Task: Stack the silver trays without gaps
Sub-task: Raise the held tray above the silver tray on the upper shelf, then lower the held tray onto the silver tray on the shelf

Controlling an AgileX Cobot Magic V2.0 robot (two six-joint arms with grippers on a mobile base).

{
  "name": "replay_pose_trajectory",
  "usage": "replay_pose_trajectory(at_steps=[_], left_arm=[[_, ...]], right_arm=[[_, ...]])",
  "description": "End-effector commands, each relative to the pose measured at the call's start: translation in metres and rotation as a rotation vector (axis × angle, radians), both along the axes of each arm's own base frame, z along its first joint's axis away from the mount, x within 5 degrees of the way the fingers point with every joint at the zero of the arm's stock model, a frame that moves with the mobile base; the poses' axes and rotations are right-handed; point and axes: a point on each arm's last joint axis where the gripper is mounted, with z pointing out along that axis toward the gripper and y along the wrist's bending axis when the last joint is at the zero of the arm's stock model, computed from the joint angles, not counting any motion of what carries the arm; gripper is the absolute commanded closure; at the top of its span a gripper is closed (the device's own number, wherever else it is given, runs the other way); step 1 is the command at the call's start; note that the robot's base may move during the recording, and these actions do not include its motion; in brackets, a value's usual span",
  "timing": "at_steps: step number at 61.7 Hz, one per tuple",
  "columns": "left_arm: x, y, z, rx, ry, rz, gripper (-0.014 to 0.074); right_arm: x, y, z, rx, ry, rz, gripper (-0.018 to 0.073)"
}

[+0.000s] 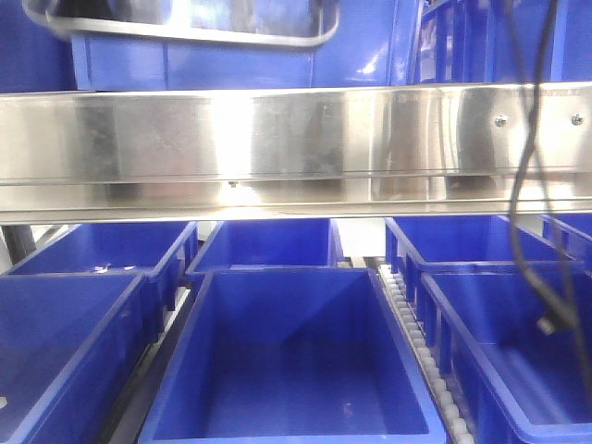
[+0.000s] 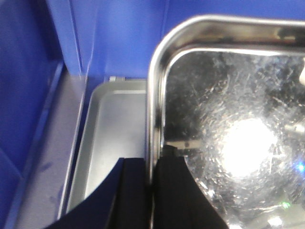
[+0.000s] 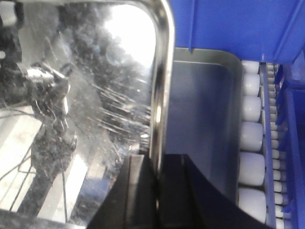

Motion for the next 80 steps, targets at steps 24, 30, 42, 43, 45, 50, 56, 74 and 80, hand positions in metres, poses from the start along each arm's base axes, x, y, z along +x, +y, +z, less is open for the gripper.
replay_pose_trajectory(at_steps=[24, 30, 42, 43, 45, 50, 56, 74, 80], left_arm=[[0.008, -0.007, -0.007, -0.013, 0.0, -0.025, 0.0447], [0.008, -0.007, -0.008, -0.011, 0.003, -0.024, 0.0372], [0.008, -0.007, -0.008, -0.009, 0.011, -0.02, 0.0351], [0.008, -0.007, -0.008, -0.008, 0.012, -0.02, 0.0351], [0.007, -0.007, -0.009, -0.007, 0.015, -0.019, 0.0351], [0.007, -0.006, -0.009, -0.003, 0.021, -0.017, 0.0351], [0.007, -0.006, -0.01, 0.0, 0.03, -0.013, 0.0351], [0.002, -0.005, -0.003, -0.013, 0.016, -0.013, 0.053], [-0.002, -0.004, 0.005, -0.026, -0.018, -0.019, 0.0613]], right_arm=[[0.012, 0.005, 0.002, 0.018, -0.097, 0.031, 0.0616], [0.012, 0.005, 0.002, 0.02, -0.1, 0.032, 0.0613], [0.012, 0.005, 0.002, 0.02, -0.096, 0.031, 0.0309], [0.012, 0.005, 0.002, 0.02, -0.093, 0.03, 0.0284], [0.012, 0.005, 0.001, 0.019, -0.091, 0.03, 0.0241], [0.011, 0.005, 0.001, 0.015, -0.081, 0.026, 0.0225], [0.011, 0.004, 0.0, 0.011, -0.073, 0.024, 0.0274], [0.009, 0.003, 0.003, 0.015, -0.068, 0.02, 0.047], [0.006, 0.002, 0.007, 0.02, -0.077, 0.02, 0.063]])
